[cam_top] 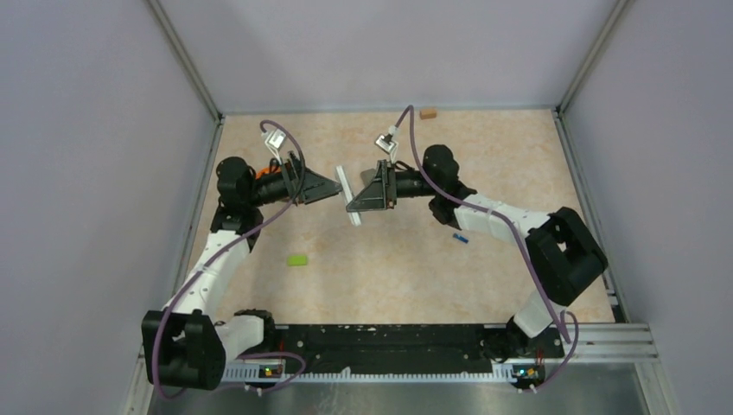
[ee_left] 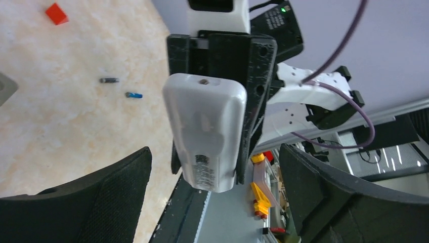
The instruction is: Load the batteries into the remote control
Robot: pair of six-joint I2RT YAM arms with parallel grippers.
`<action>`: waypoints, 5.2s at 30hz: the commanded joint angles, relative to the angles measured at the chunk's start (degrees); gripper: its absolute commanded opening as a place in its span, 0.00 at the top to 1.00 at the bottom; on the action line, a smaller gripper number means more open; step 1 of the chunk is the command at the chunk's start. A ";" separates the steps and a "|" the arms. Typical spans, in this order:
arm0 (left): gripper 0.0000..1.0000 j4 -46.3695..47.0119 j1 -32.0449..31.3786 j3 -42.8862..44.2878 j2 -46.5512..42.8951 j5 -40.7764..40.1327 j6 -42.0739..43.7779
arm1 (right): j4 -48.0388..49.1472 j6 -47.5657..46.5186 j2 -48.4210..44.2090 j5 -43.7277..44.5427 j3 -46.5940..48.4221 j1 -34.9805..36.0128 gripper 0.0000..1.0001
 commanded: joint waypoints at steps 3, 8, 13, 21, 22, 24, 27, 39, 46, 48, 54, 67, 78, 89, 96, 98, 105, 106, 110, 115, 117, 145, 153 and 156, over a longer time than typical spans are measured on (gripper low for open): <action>0.01 20.31 -2.02 -2.34 1.04 4.17 -13.04 | 18.21 11.87 2.99 -6.20 3.75 0.33 0.77; 0.03 20.08 -3.61 -1.60 2.99 2.22 -13.81 | 18.88 12.76 4.13 -8.39 5.32 2.36 0.77; 0.32 17.37 -3.92 -1.17 3.84 0.75 -12.17 | 9.60 7.10 4.09 -7.03 6.02 2.83 0.77; 0.99 1.24 -3.88 1.76 3.06 -5.30 -3.52 | -14.33 -9.80 0.86 5.61 7.50 2.57 0.40; 1.00 -4.19 -3.88 2.85 2.99 -7.70 -1.03 | -17.10 -12.64 -0.36 9.00 7.50 2.60 0.32; 1.00 -15.66 -3.92 5.74 3.17 -14.97 2.97 | -19.88 -16.28 -3.09 15.42 7.07 3.09 0.22; 1.00 -28.05 -3.88 8.87 4.55 -24.05 2.76 | -25.15 -23.25 -7.25 29.49 7.46 6.21 0.14; 1.00 -36.55 -3.97 12.37 6.19 -29.79 -6.24 | -38.38 -32.62 -2.71 54.02 15.38 16.04 0.32; 0.99 -36.48 -3.97 12.38 5.70 -28.89 -6.20 | -35.64 -29.67 -1.76 49.49 15.37 15.78 0.55; 0.96 -35.66 -3.97 12.18 5.59 -28.19 -6.27 | -33.35 -28.56 -1.02 44.21 15.12 15.09 0.59; 0.56 -33.34 -3.80 12.84 4.42 -26.39 -4.80 | -29.67 -25.33 -1.23 35.00 14.68 12.20 0.93; 0.01 -40.01 -1.33 25.38 5.47 2.36 25.29 | -33.63 -25.32 -7.00 -0.55 16.58 0.40 1.00; 0.24 -39.54 -1.66 23.31 2.16 9.57 28.39 | -46.59 -32.64 -6.54 -7.09 20.72 0.33 1.00; 0.44 -36.23 -3.95 17.75 -2.13 12.85 28.93 | -50.18 -33.30 -4.30 -9.42 23.10 0.33 1.00; 0.53 -36.98 -4.67 16.61 -2.23 12.67 30.56 | -50.65 -33.39 -3.72 -10.86 23.57 0.32 1.00; 0.58 -37.28 -5.05 16.57 -1.92 12.54 31.07 | -50.88 -33.52 -3.54 -11.03 23.90 0.32 1.00; 0.91 -40.32 -6.54 17.02 -1.37 12.27 35.17 | -51.12 -32.65 -1.98 -10.27 24.90 0.31 1.00; 0.99 -40.93 -6.60 17.04 -1.33 11.63 35.84 | -50.68 -32.18 -1.90 -9.69 24.81 0.25 0.99; 1.00 -42.51 -6.60 16.68 -0.69 5.46 36.75 | -46.23 -28.30 -4.07 -0.08 21.28 -1.62 0.57; 1.00 -36.27 -6.60 11.10 0.79 -9.54 26.91 | -33.63 -17.55 -14.55 23.85 5.33 -6.28 0.34; 1.00 -31.93 -6.67 8.31 1.79 -13.51 20.97 | -31.48 -15.05 -19.07 33.08 -0.50 -6.29 0.31; 1.00 -20.13 -11.22 -0.93 26.66 -24.85 16.82 | -24.29 -5.03 3.44 32.96 -6.91 0.14 0.68; 1.00 -22.39 -11.26 -1.12 27.11 -26.64 19.09 | -23.93 -5.77 6.89 33.24 -5.60 0.76 0.68; 1.00 -22.78 -11.26 -1.09 27.36 -26.95 19.00 | -22.95 -6.58 7.76 33.07 -5.51 0.85 0.67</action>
